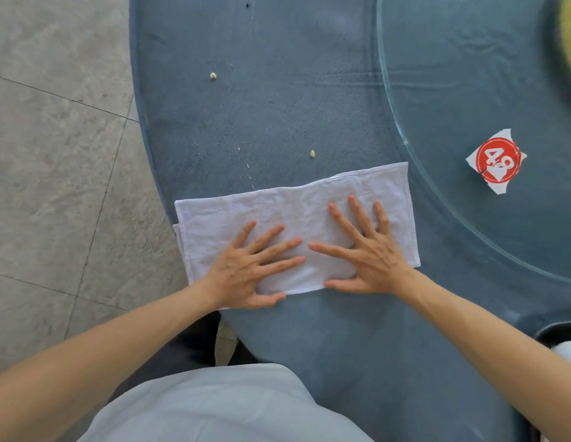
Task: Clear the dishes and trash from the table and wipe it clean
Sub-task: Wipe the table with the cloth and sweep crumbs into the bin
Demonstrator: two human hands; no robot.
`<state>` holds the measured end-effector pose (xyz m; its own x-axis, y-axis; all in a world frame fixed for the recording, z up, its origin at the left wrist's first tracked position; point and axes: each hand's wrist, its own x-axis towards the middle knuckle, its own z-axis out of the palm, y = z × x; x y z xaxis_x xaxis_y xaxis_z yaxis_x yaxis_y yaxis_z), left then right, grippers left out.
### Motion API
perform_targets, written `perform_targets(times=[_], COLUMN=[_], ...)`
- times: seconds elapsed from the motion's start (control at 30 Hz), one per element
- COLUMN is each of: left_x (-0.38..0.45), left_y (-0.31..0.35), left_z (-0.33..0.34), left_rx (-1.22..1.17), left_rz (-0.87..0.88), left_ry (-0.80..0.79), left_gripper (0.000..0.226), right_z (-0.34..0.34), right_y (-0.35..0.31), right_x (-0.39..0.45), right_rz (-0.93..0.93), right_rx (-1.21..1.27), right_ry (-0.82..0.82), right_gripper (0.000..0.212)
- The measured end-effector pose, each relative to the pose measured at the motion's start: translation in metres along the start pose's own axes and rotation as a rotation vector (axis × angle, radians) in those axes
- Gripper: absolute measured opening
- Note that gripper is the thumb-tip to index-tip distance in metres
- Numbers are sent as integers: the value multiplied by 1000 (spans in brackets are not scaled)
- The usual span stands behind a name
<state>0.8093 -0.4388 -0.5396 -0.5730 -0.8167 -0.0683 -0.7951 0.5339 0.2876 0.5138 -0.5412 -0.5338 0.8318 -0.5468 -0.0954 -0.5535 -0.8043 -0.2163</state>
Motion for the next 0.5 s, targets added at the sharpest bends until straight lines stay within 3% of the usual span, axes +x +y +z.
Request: perform_targets(times=[0.23, 0.5], left_x=[-16, -11], left_y=[13, -6], left_z=[10, 5], left_rx=[11, 12], left_rz=[14, 38], left_ry=[-11, 46], left_gripper=[61, 56], right_z=[6, 3], right_y=[6, 11], right_x=[-3, 11], right_rz=[-267, -265], right_rx=[-25, -32], right_ry=[-47, -70], right_gripper=[63, 62])
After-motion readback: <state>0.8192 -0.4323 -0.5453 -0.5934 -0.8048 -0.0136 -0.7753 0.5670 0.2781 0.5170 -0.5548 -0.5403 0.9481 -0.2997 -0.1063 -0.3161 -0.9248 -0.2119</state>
